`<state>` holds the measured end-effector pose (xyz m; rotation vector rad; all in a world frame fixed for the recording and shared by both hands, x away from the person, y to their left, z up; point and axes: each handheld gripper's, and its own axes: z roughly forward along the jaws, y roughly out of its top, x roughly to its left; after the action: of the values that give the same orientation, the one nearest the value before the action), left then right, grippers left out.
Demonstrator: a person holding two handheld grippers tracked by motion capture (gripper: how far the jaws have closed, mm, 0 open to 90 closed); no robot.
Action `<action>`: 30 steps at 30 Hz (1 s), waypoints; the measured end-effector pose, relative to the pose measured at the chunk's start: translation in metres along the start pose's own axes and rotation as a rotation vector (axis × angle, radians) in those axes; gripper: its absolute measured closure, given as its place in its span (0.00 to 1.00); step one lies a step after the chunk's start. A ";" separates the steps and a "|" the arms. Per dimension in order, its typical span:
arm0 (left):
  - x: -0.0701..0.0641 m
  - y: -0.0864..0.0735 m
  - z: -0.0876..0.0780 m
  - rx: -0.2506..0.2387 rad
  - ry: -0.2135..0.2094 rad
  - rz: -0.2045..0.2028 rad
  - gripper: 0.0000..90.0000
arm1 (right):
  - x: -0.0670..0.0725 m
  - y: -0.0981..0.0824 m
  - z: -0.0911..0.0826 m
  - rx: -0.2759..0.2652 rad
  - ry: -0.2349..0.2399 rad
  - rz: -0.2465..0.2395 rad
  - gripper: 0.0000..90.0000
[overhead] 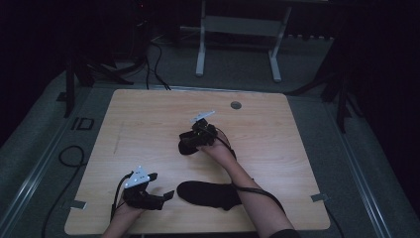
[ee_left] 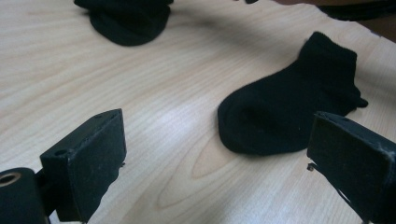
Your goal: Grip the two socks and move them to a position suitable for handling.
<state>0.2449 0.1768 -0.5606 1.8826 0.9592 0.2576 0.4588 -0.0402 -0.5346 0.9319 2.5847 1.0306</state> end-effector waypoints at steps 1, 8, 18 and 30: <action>0.000 0.000 0.000 0.002 0.001 -0.006 0.05 | 0.000 -0.003 0.005 0.013 -0.004 0.002 0.32; 0.002 0.001 -0.001 -0.004 0.006 -0.014 0.06 | 0.005 -0.015 0.010 0.063 -0.019 -0.038 0.51; 0.001 0.002 0.003 -0.004 -0.007 -0.019 0.12 | 0.018 -0.022 0.005 0.054 -0.059 -0.066 0.84; 0.011 0.002 0.006 0.001 0.010 -0.060 0.14 | 0.015 -0.018 -0.034 -0.024 0.007 -0.022 0.94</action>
<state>0.2563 0.1801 -0.5644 1.8517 1.0210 0.2317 0.4248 -0.0592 -0.5215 0.8935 2.5763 1.0587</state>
